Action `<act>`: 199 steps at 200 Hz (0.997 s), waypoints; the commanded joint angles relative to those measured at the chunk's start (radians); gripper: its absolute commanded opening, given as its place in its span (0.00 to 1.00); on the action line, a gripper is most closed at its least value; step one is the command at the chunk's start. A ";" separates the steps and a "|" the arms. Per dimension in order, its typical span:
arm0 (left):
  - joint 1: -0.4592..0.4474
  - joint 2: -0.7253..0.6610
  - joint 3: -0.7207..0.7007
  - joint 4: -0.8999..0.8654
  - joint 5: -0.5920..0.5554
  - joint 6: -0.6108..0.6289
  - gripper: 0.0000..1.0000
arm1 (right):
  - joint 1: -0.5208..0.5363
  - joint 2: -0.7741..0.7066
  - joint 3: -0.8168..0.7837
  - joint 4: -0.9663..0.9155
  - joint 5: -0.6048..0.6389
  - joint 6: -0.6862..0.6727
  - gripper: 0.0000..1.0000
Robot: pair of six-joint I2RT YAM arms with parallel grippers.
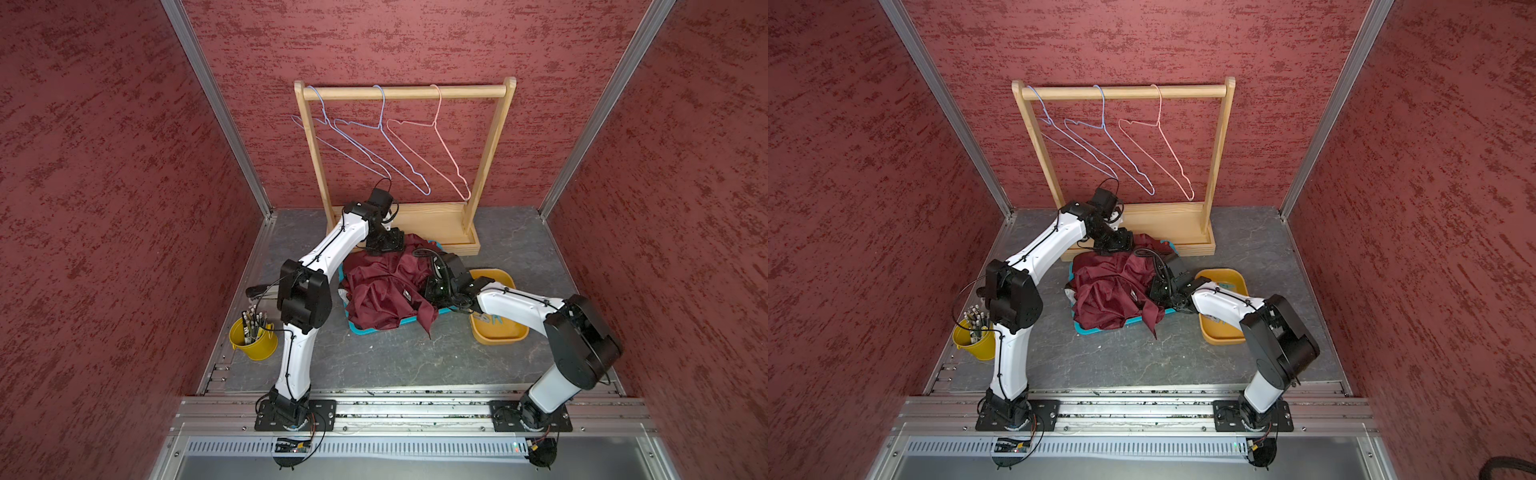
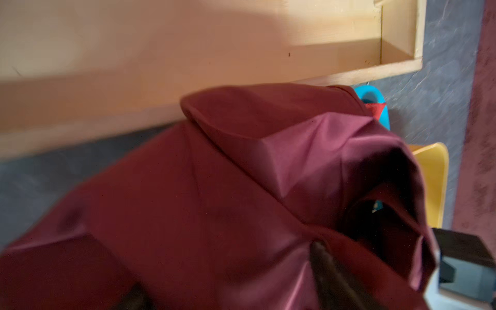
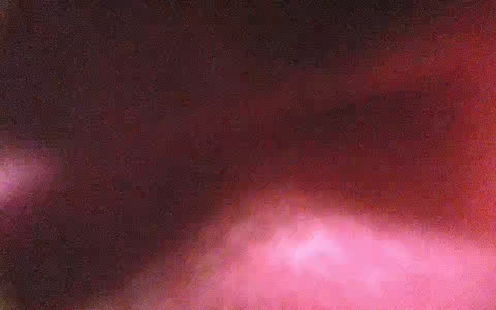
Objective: Remove the clothespins securing long-sleeve shirts to the hanger
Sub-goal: Adjust the long-sleeve shirt at the bin.
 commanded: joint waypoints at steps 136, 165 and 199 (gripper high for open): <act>-0.069 -0.076 -0.532 0.234 -0.055 -0.150 0.00 | -0.064 -0.233 0.228 -0.236 0.006 -0.116 0.68; -0.057 -0.040 -0.561 0.259 -0.054 -0.149 0.00 | -0.074 -0.063 0.294 -0.145 -0.019 -0.121 0.53; -0.050 -0.036 -0.591 0.292 -0.068 -0.124 0.00 | -0.074 0.109 0.291 -0.027 -0.037 -0.106 0.45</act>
